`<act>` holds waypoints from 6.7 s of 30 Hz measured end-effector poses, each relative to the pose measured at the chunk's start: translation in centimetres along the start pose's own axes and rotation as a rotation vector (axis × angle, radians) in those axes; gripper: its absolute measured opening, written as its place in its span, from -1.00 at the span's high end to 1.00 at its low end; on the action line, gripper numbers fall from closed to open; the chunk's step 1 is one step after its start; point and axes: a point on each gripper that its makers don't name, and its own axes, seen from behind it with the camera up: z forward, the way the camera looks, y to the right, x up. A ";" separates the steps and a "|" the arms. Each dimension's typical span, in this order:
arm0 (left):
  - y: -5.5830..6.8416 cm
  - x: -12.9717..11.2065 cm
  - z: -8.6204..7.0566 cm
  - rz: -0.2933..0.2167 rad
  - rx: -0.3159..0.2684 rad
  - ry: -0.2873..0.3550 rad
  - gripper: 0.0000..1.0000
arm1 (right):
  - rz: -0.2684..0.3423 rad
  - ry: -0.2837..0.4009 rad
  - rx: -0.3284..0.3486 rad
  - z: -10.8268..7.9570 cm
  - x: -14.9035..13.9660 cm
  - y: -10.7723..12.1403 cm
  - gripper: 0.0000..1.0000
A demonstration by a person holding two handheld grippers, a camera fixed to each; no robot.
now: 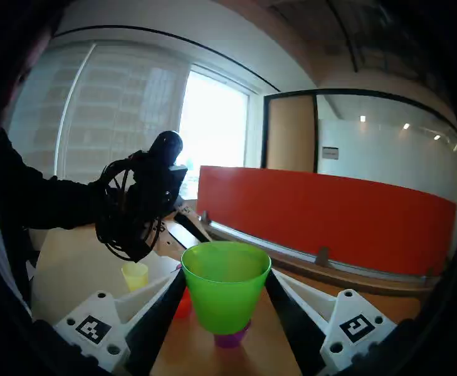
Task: Pour water
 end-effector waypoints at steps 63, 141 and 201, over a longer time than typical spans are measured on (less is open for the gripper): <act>0.5 9.6 -9.0 -0.142 0.071 0.521 -0.78 | -0.024 0.021 0.008 0.5 2.1 -1.4 -0.83; 1.4 10.9 -16.9 0.128 0.213 0.521 -0.78 | -0.044 -0.008 0.153 3.9 4.1 -6.4 -0.80; 1.9 12.1 -20.0 0.352 0.325 0.489 -0.78 | -0.038 0.001 0.265 8.5 4.3 -10.3 -0.80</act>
